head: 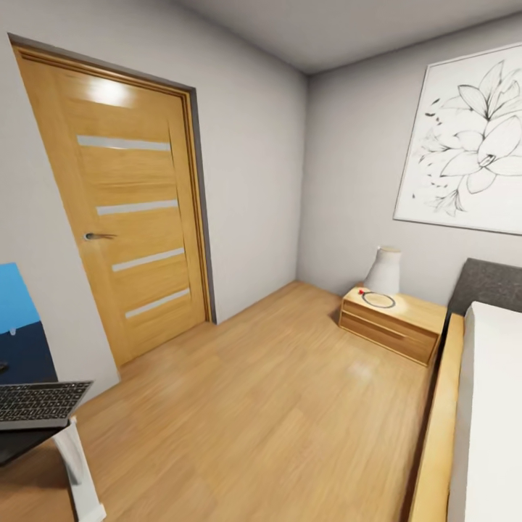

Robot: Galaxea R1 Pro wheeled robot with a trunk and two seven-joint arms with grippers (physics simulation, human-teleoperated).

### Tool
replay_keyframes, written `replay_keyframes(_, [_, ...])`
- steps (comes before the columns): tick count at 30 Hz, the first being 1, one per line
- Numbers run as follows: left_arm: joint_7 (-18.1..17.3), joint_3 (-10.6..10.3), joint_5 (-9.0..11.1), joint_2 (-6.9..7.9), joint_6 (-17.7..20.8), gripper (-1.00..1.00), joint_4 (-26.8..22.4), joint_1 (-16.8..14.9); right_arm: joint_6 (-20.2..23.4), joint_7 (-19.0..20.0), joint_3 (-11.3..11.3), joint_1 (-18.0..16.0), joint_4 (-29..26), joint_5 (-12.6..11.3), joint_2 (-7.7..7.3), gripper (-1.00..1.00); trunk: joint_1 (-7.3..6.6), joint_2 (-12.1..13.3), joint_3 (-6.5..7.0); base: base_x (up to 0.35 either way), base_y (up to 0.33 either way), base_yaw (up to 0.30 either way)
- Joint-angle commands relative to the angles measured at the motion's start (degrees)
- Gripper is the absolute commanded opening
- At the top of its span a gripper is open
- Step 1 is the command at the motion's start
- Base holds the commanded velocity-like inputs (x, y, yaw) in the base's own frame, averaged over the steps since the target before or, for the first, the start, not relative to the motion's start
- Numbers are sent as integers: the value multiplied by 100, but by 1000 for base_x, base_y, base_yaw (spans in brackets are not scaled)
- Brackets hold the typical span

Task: In the bedroom, organize the workspace by keeping the computer under the desk, ensuring the monitor is on the desk, placing the keyboard on the desk next to the monitor, placing the mouse on the desk next to the keyboard, moving the folder from the swivel chair onto the desk next to the mouse, stacking the notebook on top of the folder with the pen on top of the notebook, and positioning the swivel chair next to the desk.

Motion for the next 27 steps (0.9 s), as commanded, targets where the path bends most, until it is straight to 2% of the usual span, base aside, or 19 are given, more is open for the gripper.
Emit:
replay_keyframes(1, [-1, -12, 44, 0, -16, 100, 4, -3, -17, 12, -14, -2, 9, -28, 2, 100, 4, -4, -7, 315, 50, -1])
replay_keyframes(27, [-1, -14, 37, 1, -16, 100, 6, -3, -26, 11, -15, -2, 229, -25, 0, 100, 4, -4, -8, 329, 6, 0])
